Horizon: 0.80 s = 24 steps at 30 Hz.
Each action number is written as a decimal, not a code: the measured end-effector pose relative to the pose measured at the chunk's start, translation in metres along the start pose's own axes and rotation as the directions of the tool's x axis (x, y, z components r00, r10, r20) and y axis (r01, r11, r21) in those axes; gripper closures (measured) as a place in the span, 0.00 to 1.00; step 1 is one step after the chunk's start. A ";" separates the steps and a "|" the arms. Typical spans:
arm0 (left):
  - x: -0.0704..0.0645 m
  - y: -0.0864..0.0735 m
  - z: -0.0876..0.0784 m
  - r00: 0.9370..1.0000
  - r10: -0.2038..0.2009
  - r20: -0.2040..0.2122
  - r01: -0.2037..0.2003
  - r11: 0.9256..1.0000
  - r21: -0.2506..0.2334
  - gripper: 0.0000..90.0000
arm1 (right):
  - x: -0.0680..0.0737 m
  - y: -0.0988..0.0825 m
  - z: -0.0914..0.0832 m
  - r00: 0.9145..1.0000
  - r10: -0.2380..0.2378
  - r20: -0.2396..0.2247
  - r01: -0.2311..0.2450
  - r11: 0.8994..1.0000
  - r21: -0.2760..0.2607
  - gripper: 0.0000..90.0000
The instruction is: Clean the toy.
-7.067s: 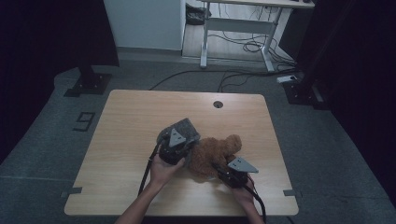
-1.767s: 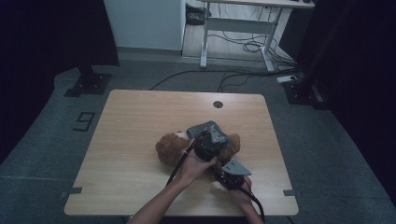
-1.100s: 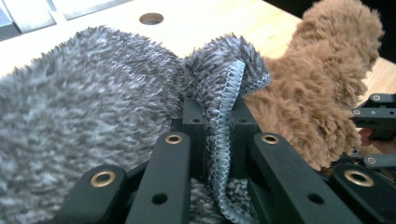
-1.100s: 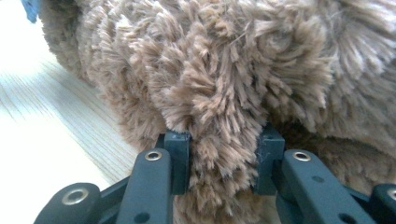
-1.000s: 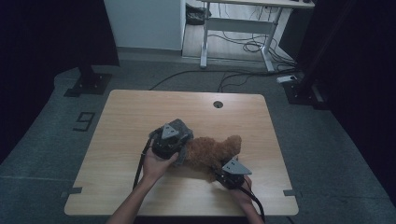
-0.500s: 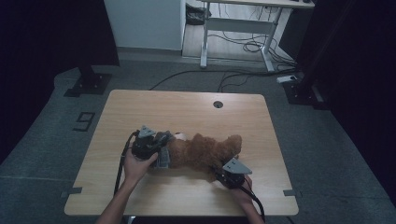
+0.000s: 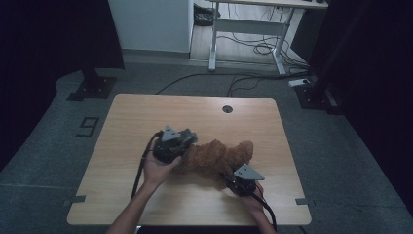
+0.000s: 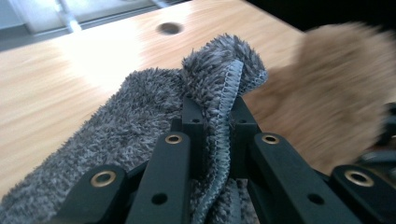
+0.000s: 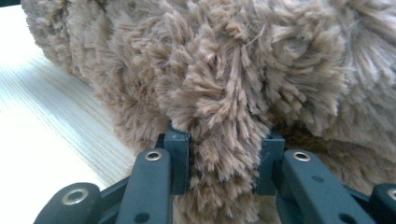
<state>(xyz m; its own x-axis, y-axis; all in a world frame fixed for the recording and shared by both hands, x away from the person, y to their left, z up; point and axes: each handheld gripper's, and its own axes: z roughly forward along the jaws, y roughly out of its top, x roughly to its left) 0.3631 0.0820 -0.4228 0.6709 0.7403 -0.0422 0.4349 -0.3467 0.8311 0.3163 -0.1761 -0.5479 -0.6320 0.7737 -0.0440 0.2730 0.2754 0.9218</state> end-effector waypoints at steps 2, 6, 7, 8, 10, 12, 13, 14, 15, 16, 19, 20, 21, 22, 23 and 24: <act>-0.016 0.009 0.013 0.999 0.022 0.034 -0.022 1.000 0.013 0.90 | 0.000 0.000 0.000 1.000 0.000 -0.001 0.000 1.000 0.000 0.73; -0.038 0.015 0.040 0.997 0.053 0.054 -0.056 0.997 0.055 0.90 | 0.000 0.000 0.000 1.000 0.004 -0.002 -0.004 1.000 -0.001 0.73; -0.040 0.013 0.045 0.997 0.051 0.053 -0.054 0.997 0.061 0.90 | -0.001 0.000 0.000 1.000 0.006 -0.001 -0.006 1.000 0.000 0.73; -0.040 0.011 0.048 0.997 0.046 0.054 -0.049 0.997 0.062 0.90 | -0.001 0.000 0.000 1.000 0.009 0.000 -0.009 1.000 0.005 0.73; -0.035 0.008 0.048 0.998 0.027 0.058 -0.031 0.998 0.056 0.90 | -0.002 0.000 0.000 1.000 0.011 0.000 -0.011 1.000 0.007 0.73; -0.029 0.004 0.045 0.999 0.021 0.047 -0.024 0.998 0.063 0.90 | -0.001 0.000 0.000 1.000 0.002 0.001 -0.002 1.000 0.005 0.73; -0.025 0.000 0.043 0.999 0.015 0.037 -0.018 0.998 0.067 0.90 | 0.000 0.000 0.000 1.000 -0.002 0.002 0.002 1.000 0.006 0.73; -0.019 -0.004 0.040 1.000 0.006 0.026 -0.008 0.997 0.075 0.90 | 0.000 0.000 0.000 1.000 -0.005 0.004 0.005 1.000 0.005 0.73; -0.014 -0.008 0.038 1.000 -0.003 0.019 0.002 0.997 0.080 0.90 | 0.000 0.000 0.000 1.000 -0.003 0.004 0.003 1.000 0.003 0.73; -0.011 -0.011 0.035 1.000 -0.008 0.014 0.007 0.997 0.081 0.90 | 0.000 0.000 0.000 1.000 -0.004 0.003 0.004 1.000 0.005 0.73; -0.003 -0.019 0.023 1.000 0.011 -0.005 -0.010 0.996 0.084 0.90 | 0.001 0.000 0.000 1.000 -0.009 0.003 0.009 1.000 0.002 0.73; -0.002 -0.021 0.021 1.000 0.012 -0.007 -0.012 0.996 0.083 0.90 | 0.001 0.000 0.000 1.000 -0.012 0.003 0.012 1.000 0.003 0.73; 0.001 -0.023 0.018 1.000 0.014 -0.011 -0.013 0.997 0.079 0.90 | 0.001 0.000 0.000 1.000 -0.014 0.002 0.014 1.000 0.001 0.73; 0.005 -0.025 0.014 1.000 0.012 -0.015 -0.011 0.997 0.073 0.90 | 0.001 0.000 0.000 1.000 -0.015 0.002 0.015 1.000 0.001 0.73; 0.009 -0.026 0.011 1.000 0.004 -0.015 -0.003 0.998 0.069 0.90 | 0.001 0.000 0.000 1.000 -0.016 0.002 0.016 1.000 0.000 0.73; 0.013 -0.027 0.008 1.000 -0.007 -0.015 0.008 0.998 0.062 0.90 | 0.002 0.000 0.001 1.000 -0.015 0.002 0.015 1.000 -0.002 0.73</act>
<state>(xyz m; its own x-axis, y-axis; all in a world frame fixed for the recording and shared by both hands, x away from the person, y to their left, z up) 0.3645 0.0966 -0.4503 0.6584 0.7516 -0.0396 0.4767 -0.3758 0.7947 0.3157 -0.1744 -0.5480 -0.6344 0.7708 -0.0590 0.2617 0.2859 0.9218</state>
